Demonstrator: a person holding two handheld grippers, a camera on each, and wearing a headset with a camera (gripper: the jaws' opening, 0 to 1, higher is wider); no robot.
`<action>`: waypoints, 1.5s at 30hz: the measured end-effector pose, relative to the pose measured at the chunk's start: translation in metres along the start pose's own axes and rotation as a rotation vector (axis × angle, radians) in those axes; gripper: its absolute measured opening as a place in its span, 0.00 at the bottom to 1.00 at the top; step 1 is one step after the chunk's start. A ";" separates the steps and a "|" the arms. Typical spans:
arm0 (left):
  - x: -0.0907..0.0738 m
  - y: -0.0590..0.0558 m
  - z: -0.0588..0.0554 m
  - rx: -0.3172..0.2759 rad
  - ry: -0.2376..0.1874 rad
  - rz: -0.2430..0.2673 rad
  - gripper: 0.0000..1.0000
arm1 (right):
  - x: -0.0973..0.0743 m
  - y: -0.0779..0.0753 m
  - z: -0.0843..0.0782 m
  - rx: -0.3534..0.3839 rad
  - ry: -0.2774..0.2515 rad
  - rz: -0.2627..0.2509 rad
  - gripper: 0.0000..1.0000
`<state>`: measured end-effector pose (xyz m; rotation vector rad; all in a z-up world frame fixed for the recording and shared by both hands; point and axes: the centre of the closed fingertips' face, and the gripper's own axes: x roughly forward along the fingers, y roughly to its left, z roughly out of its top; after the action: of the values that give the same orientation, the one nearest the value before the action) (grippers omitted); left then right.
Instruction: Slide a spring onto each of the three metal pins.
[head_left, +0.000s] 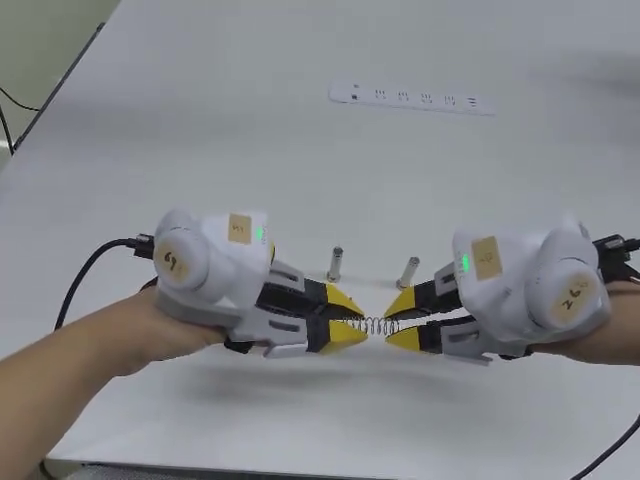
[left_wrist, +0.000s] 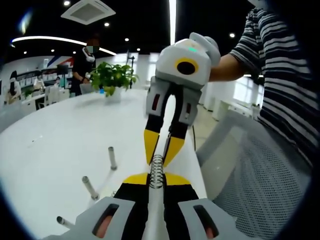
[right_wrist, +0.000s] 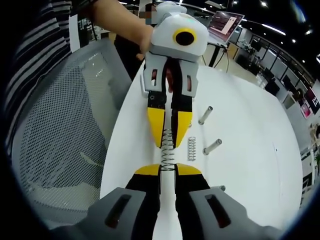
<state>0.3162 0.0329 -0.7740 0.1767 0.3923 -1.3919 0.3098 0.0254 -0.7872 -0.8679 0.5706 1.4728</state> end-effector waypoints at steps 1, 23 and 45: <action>0.000 0.000 0.000 0.000 0.000 -0.001 0.02 | 0.000 0.000 0.000 0.000 0.000 0.001 0.07; 0.000 0.003 -0.008 0.014 0.022 0.005 0.02 | -0.015 -0.008 0.035 0.006 -0.082 0.028 0.06; -0.002 0.000 -0.013 0.032 0.040 0.020 0.02 | -0.011 -0.008 0.049 0.021 -0.127 0.021 0.07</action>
<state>0.3136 0.0394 -0.7849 0.2349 0.4007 -1.3773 0.3081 0.0579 -0.7481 -0.7480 0.5019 1.5265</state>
